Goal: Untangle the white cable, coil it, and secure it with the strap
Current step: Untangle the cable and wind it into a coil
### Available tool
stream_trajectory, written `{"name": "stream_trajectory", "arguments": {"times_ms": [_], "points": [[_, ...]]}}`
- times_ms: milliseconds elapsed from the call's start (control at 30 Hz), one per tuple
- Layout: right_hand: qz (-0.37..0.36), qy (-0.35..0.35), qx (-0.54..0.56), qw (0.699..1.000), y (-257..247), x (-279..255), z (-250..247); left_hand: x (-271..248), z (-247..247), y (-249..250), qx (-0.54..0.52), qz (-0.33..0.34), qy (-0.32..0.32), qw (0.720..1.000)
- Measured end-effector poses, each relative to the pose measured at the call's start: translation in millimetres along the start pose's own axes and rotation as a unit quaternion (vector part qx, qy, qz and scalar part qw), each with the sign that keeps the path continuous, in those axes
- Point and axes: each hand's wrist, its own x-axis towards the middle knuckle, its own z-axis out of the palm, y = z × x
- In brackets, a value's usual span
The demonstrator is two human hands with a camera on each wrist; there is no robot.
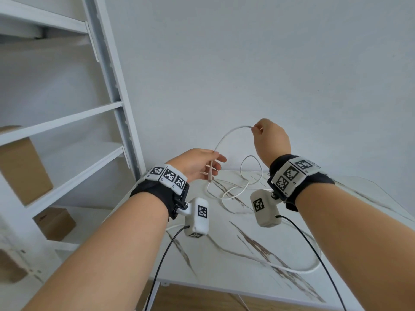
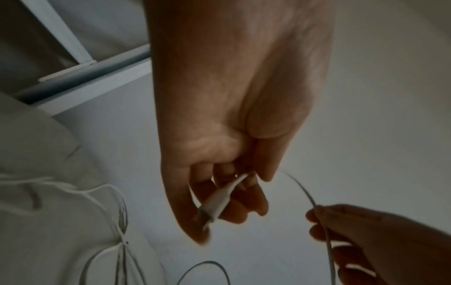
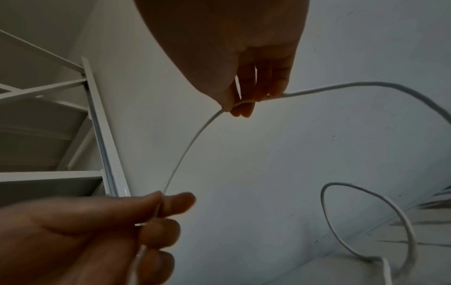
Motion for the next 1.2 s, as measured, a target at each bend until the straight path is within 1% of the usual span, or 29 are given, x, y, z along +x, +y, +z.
{"name": "stream_trajectory", "arguments": {"times_ms": [67, 133, 200, 267, 333, 467, 500, 567, 700, 767, 833, 933, 1000, 1067, 1100, 1200], "points": [[0.009, -0.011, -0.022, 1.000, 1.3, -3.4, 4.0, -2.3, 0.7, -1.2, -0.052, -0.003, -0.021, 0.998], [0.009, -0.023, -0.067, 0.997, 1.8, -9.1, 6.7, -3.3, 0.9, 1.3, -0.091, 0.022, -0.024, 0.995], [0.011, -0.062, -0.084, 0.994, 1.8, -14.1, 7.5, -4.2, 1.4, 7.0, -0.139, 0.055, -0.026, 0.988], [0.028, -0.128, -0.025, 0.991, 1.0, -18.2, 8.8, -4.5, 2.7, 13.8, -0.190, 0.079, -0.023, 0.978], [0.032, -0.169, 0.029, 0.985, -0.7, -21.8, 11.6, -2.7, 5.6, 20.5, -0.245, 0.096, -0.014, 0.965], [0.014, -0.236, 0.045, 0.971, -3.8, -30.0, 17.7, 0.9, 14.0, 34.7, -0.352, 0.108, 0.024, 0.930], [0.008, -0.255, 0.043, 0.966, -3.2, -31.9, 19.2, 1.1, 15.5, 38.0, -0.368, 0.104, 0.034, 0.923], [0.000, -0.284, 0.040, 0.958, -0.6, -36.0, 20.2, 1.5, 17.3, 43.0, -0.373, 0.098, 0.053, 0.921], [-0.020, -0.348, 0.034, 0.937, 1.4, -44.4, 18.2, 2.9, 17.1, 46.9, -0.372, 0.121, 0.089, 0.916], [-0.037, -0.376, 0.029, 0.926, -1.4, -47.6, 14.4, 4.3, 16.6, 47.0, -0.348, 0.137, 0.110, 0.921], [-0.055, -0.397, 0.014, 0.916, -5.7, -49.1, 9.6, 5.7, 16.2, 45.8, -0.297, 0.159, 0.126, 0.933], [-0.073, -0.426, 0.000, 0.902, -11.4, -50.0, 3.4, 7.5, 13.3, 40.7, -0.159, 0.181, 0.155, 0.958], [-0.074, -0.421, 0.011, 0.904, -14.0, -49.1, -1.8, 9.4, 8.7, 34.5, -0.044, 0.184, 0.185, 0.964], [-0.070, -0.407, 0.023, 0.910, -16.1, -46.7, -7.3, 10.0, 4.3, 28.0, 0.064, 0.175, 0.204, 0.961], [-0.068, -0.397, 0.028, 0.915, -17.1, -45.1, -10.1, 9.9, 1.9, 24.8, 0.103, 0.167, 0.208, 0.958], [-0.066, -0.352, 0.058, 0.932, -19.2, -39.0, -17.9, 8.6, -4.0, 17.4, 0.176, 0.132, 0.199, 0.955]]}}
